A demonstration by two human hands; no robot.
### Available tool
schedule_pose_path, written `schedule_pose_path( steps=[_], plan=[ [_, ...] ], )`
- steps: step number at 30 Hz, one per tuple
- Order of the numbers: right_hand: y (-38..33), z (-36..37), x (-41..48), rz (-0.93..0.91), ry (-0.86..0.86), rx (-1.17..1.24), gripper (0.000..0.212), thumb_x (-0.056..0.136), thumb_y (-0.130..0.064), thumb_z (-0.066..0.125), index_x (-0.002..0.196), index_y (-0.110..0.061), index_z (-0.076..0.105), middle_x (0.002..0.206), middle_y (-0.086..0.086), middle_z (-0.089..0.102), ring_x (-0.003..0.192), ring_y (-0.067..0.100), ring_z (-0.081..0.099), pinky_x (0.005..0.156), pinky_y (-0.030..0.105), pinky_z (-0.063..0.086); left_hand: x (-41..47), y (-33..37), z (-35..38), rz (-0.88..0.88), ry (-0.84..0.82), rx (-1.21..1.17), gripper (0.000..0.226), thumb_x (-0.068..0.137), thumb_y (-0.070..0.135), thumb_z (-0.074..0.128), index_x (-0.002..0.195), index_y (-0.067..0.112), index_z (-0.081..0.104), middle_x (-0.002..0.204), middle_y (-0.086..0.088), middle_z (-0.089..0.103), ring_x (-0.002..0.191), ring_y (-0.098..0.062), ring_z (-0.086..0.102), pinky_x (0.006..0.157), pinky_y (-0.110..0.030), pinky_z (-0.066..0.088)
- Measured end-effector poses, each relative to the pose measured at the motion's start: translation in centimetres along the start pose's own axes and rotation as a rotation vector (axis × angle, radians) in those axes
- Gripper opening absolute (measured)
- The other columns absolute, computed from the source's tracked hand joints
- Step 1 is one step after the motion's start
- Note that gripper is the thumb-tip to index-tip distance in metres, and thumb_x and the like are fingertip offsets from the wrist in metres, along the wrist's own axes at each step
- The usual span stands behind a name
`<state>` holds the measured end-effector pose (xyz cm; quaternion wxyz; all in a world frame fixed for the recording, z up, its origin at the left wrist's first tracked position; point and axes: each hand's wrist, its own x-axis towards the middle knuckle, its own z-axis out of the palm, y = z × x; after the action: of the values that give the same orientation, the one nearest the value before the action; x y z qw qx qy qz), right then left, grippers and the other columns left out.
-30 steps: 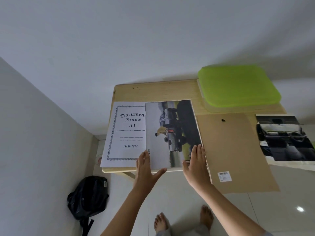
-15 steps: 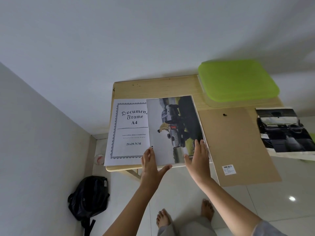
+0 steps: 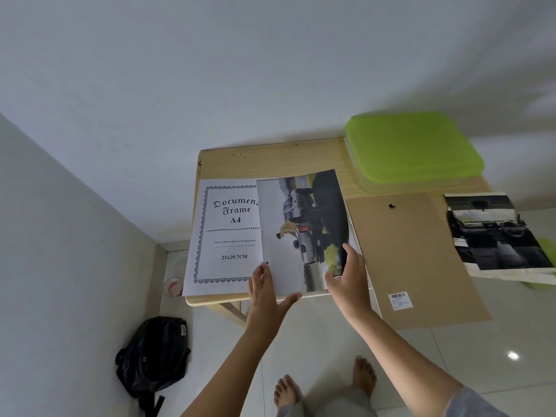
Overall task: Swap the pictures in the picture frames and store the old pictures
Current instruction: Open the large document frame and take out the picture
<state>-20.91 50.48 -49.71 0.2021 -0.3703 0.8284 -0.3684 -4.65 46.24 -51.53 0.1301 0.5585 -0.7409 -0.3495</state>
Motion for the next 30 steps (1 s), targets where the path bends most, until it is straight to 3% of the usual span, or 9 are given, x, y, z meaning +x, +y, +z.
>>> schedule_pose_path(
  steps=[6, 10, 14, 18, 23, 30],
  plan=[
    [-1.1, -2.5, 2.4, 0.141, 0.006, 0.152, 0.057, 0.075, -0.016, 0.07, 0.125, -0.012, 0.044, 0.11, -0.001, 0.042, 0.102, 0.019, 0.05, 0.087, 0.029, 0.043, -0.1, -0.2, 0.0, 0.026, 0.02, -0.011, 0.094, 0.078, 0.05, 0.065, 0.146, 0.007, 0.015, 0.144, -0.005, 0.019, 0.134, -0.019, 0.017, 0.11, -0.028, 0.022],
    [-1.0, -3.8, 4.6, 0.236, -0.101, 0.28, 0.026, 0.083, -0.025, 0.064, 0.103, -0.01, 0.056, 0.097, 0.009, 0.066, 0.083, 0.028, 0.063, 0.071, 0.039, 0.055, -0.1, -0.2, 0.0, 0.038, 0.011, -0.005, 0.096, 0.079, 0.051, 0.063, 0.146, 0.007, 0.012, 0.146, -0.006, 0.018, 0.136, -0.02, 0.016, 0.112, -0.029, 0.02],
    [-0.5, -4.3, 6.2, 0.221, -0.253, 0.214, 0.032, 0.092, -0.012, 0.049, 0.124, -0.012, 0.048, 0.113, 0.007, 0.062, 0.098, 0.025, 0.06, 0.078, 0.031, 0.047, -0.2, -0.3, 0.0, 0.033, -0.002, -0.018, 0.098, 0.079, 0.053, 0.061, 0.147, 0.008, 0.007, 0.147, -0.005, 0.016, 0.137, -0.018, 0.014, 0.112, -0.03, 0.021],
    [0.0, -4.3, 6.3, 0.15, -0.279, 0.172, 0.051, 0.092, -0.004, 0.045, 0.14, -0.02, 0.034, 0.142, 0.002, 0.043, 0.126, 0.022, 0.045, 0.1, 0.034, 0.04, -0.3, -0.4, -0.2, 0.027, -0.014, -0.044, 0.099, 0.078, 0.053, 0.062, 0.148, 0.009, 0.007, 0.148, -0.004, 0.016, 0.138, -0.018, 0.014, 0.113, -0.031, 0.02],
    [0.6, -4.2, 6.2, 0.126, -0.217, 0.322, 0.052, 0.089, 0.002, 0.046, 0.135, -0.023, 0.041, 0.134, 0.005, 0.051, 0.124, 0.024, 0.048, 0.105, 0.045, 0.038, -0.3, -0.5, -0.9, 0.034, -0.055, -0.097, 0.098, 0.077, 0.055, 0.061, 0.148, 0.013, 0.008, 0.146, -0.001, 0.018, 0.136, -0.014, 0.016, 0.109, -0.022, 0.015],
    [0.4, -5.4, 6.1, 0.103, -0.185, 0.483, 0.049, 0.09, 0.004, 0.045, 0.128, -0.027, 0.046, 0.119, 0.011, 0.061, 0.106, 0.028, 0.059, 0.098, 0.045, 0.044, 0.1, 1.4, -1.9, -0.044, -0.106, -0.218, 0.094, 0.073, 0.065, 0.049, 0.145, 0.014, 0.019, 0.144, -0.001, 0.021, 0.136, -0.019, 0.02, 0.11, -0.031, 0.023]
  ],
)
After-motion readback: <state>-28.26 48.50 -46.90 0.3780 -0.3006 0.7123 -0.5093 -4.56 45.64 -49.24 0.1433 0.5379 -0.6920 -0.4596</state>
